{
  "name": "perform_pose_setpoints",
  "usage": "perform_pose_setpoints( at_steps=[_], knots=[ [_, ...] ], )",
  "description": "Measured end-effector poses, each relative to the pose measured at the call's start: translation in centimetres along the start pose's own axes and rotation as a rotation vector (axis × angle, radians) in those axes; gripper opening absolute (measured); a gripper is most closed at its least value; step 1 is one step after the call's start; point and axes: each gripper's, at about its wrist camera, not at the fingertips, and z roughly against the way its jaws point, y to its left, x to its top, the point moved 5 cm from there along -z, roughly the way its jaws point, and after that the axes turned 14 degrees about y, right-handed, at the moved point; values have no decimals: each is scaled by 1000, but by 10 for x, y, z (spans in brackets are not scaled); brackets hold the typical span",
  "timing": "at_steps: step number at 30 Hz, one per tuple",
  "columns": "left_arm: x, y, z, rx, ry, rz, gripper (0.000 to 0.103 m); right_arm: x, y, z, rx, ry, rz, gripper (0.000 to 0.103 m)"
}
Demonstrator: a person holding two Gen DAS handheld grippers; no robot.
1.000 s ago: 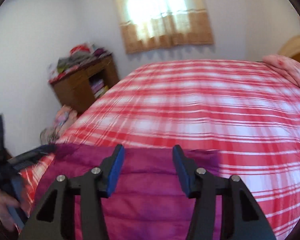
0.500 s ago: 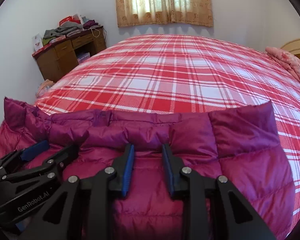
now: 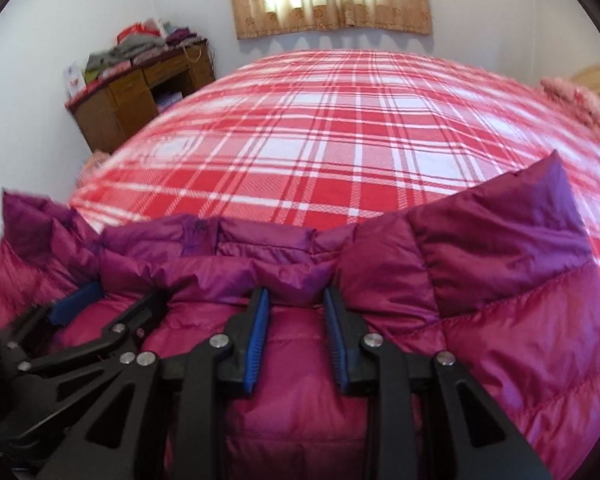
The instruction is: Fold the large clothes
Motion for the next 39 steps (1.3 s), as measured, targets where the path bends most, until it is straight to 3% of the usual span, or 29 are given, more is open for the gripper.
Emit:
perform_pose_setpoints(
  at_steps=[2,5,8,13,20,24,27,30,32,34,36,39],
  knots=[
    [0,0,0,4,1,-2,75,2,-16,18,7,-37,-46,25],
    [1,-1,0,11,2,-5,75,2,-47,45,-122,-86,-80,26],
    [1,-2,-1,12,1,-6,75,-6,-80,42,-235,-52,-114,27],
    [0,-3,0,13,-1,-8,75,-13,-103,20,-135,-34,-187,27],
    [-1,-3,4,6,22,-20,75,-11,-101,15,-120,-30,-193,27],
    [-20,5,47,-5,-2,-72,75,-11,-108,16,-72,-7,-210,27],
    [-39,30,87,-4,-49,-43,76,-13,-106,35,-135,29,-212,31],
    [-61,63,117,21,-98,29,76,-26,-73,89,-59,-122,-161,31],
    [-80,82,129,26,-124,87,76,-38,-37,111,-18,-170,-76,30],
    [-96,93,134,26,-143,146,76,-54,0,118,34,-173,-8,30],
    [-115,100,135,-31,-148,223,76,-72,36,115,83,-166,38,30],
    [-132,102,128,-115,-132,295,76,-85,68,92,86,-131,92,30]
  ],
)
